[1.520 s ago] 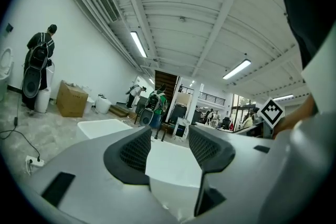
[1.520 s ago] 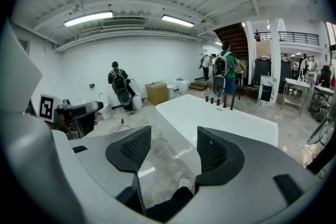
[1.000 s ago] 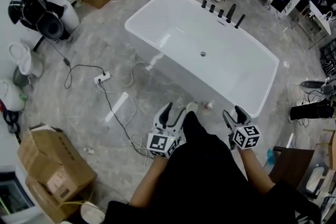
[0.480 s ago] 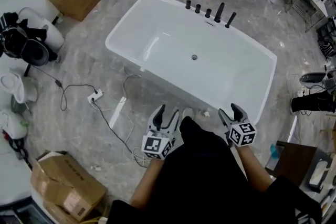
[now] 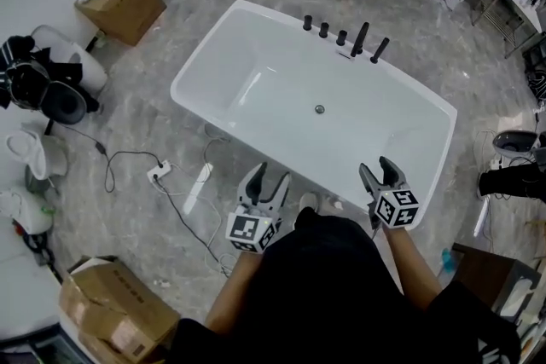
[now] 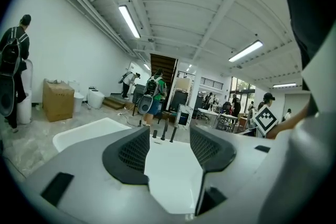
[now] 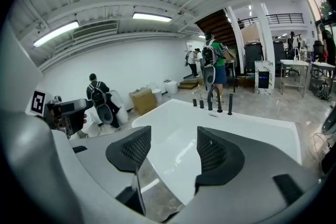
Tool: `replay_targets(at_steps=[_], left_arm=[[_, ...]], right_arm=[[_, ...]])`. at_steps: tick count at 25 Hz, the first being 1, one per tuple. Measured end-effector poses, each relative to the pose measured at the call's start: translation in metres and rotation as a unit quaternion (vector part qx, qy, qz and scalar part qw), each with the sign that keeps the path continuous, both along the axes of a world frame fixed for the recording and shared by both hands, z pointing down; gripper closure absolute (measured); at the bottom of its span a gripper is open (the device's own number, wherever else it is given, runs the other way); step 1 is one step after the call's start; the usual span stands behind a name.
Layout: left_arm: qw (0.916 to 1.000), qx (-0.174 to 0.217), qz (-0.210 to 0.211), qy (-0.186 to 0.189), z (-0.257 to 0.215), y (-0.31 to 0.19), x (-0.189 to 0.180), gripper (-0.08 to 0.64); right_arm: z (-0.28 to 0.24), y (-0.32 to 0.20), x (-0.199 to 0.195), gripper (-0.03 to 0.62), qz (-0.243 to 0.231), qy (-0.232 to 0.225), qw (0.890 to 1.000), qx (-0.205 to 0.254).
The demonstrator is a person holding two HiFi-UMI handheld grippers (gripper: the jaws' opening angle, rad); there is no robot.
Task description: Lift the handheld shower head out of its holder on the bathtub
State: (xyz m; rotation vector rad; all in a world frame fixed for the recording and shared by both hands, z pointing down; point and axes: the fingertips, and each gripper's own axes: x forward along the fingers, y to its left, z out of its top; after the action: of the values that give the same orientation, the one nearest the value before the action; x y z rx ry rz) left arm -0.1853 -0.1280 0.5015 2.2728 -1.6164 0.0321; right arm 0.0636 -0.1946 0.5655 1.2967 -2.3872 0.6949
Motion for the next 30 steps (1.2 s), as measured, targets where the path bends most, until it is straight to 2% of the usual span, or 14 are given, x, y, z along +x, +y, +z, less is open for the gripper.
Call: replay_targets(at_steps=[6, 11, 15, 19, 24, 30], left_arm=[[0.9998, 0.001, 0.02, -0.009, -0.002, -0.04, 0.008, 0.339], [0.9994, 0.0, 0.032, -0.012, -0.005, -0.07, 0.014, 0.337], [0.9994, -0.006, 0.035, -0.001, -0.003, -0.081, 0.012, 0.337], [0.9988, -0.011, 0.046, 0.015, 0.006, -0.094, 0.007, 0.337], [0.9955, -0.019, 0.089, 0.028, 0.018, -0.126, 0.005, 0.337], [0.9874, -0.02, 0.153, 0.034, 0.024, -0.167, 0.01, 0.337]], right_arm=[[0.011, -0.032, 0.003, 0.351, -0.008, 0.017, 1.0, 0.017], [0.003, -0.072, 0.002, 0.351, 0.004, -0.008, 1.0, 0.029], [-0.002, -0.109, 0.002, 0.351, 0.021, -0.026, 0.999, 0.027], [0.001, -0.142, 0.002, 0.351, 0.045, -0.021, 0.998, 0.026], [0.01, -0.18, 0.0, 0.351, 0.085, -0.004, 0.996, 0.019], [0.023, -0.235, 0.006, 0.351, 0.136, 0.009, 0.991, 0.016]])
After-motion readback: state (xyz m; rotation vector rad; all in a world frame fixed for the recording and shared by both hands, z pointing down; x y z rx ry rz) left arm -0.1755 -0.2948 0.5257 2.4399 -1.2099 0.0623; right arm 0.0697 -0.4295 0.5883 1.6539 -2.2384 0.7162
